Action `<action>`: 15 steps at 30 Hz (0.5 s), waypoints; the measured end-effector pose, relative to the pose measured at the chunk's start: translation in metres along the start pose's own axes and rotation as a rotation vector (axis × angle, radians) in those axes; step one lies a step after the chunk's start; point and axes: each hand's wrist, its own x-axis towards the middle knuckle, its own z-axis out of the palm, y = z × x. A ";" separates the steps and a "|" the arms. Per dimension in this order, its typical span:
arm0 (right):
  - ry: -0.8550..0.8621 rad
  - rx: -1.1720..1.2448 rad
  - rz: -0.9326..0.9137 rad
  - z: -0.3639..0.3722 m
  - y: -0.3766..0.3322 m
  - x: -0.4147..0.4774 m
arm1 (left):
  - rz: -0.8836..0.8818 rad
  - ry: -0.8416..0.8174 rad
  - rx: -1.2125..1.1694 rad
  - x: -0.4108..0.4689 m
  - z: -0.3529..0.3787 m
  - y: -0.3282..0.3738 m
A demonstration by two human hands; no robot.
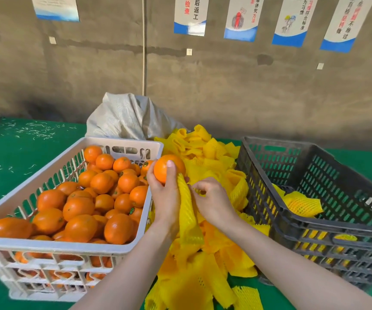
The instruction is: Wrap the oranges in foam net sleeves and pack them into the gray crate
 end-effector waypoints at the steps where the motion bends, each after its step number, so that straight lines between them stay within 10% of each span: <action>1: -0.038 0.040 0.014 0.001 0.003 -0.001 | 0.037 0.008 0.002 -0.003 0.002 -0.001; 6: 0.120 0.396 -0.005 -0.002 0.008 -0.012 | 0.099 0.101 0.025 0.005 0.007 0.006; 10: -0.065 1.011 0.194 -0.017 0.002 -0.008 | -0.030 0.062 0.022 0.006 0.010 0.004; 15: -0.258 0.710 0.095 -0.025 -0.002 -0.008 | -0.140 -0.095 0.040 0.013 0.013 -0.006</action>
